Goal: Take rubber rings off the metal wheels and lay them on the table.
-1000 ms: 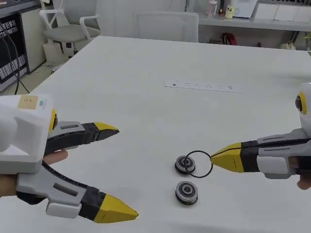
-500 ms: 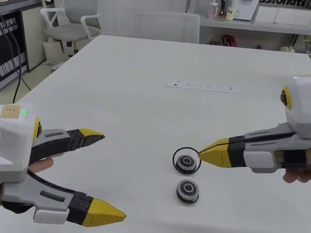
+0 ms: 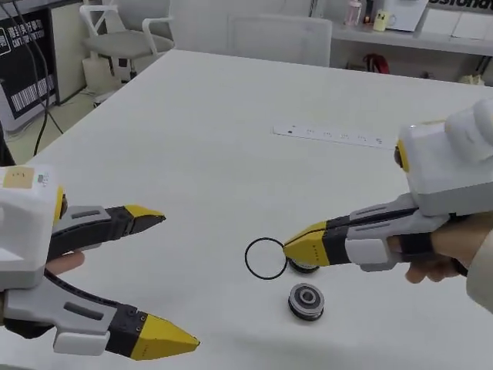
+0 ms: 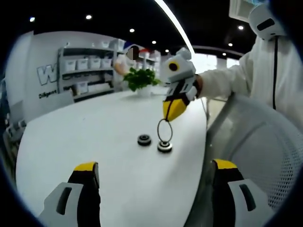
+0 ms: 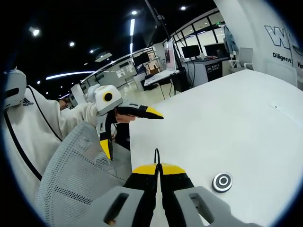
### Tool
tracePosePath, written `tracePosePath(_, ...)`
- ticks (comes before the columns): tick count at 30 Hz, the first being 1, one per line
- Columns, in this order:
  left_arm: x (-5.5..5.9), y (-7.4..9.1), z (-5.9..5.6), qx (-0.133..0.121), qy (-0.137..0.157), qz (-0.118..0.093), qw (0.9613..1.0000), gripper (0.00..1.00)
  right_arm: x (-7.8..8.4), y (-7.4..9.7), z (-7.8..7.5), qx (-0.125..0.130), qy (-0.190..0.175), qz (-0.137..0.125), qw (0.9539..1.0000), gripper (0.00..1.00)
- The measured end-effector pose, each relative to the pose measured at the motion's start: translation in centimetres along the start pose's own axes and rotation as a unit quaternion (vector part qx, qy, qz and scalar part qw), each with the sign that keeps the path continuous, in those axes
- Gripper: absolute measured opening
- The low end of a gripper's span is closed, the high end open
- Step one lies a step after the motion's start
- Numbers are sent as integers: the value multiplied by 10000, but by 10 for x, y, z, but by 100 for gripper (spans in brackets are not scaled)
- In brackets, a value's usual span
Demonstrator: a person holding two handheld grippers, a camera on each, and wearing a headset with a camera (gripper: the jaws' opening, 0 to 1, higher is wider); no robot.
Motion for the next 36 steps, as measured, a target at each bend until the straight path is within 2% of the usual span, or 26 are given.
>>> tracePosePath(8,3,5,2,-130,97,-44,9999,100,24,-24,-8,-138,-74,415,9990,0)
tracePosePath(13,4,6,2,-148,126,-41,9998,100,34,-32,-13,-166,-104,581,9981,0)
tracePosePath(23,3,2,3,-116,165,-20,9998,100,54,-38,-31,-44,-237,813,9964,0)
tracePosePath(30,6,1,2,-69,184,35,9998,100,63,-39,-40,101,-240,934,9953,0)
tracePosePath(36,6,2,4,-87,201,52,9997,100,66,-38,-46,202,-259,940,9950,0)
Point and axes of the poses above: the centre of the closed fingertips' face, and the gripper's own axes: y roughly backward along the fingers, z roughly to its left, x roughly out of its underside, the point moved 2 cm from there along y, roughly backward along the fingers, and after that the axes turned 10 degrees about -z, right-handed, at the moved point
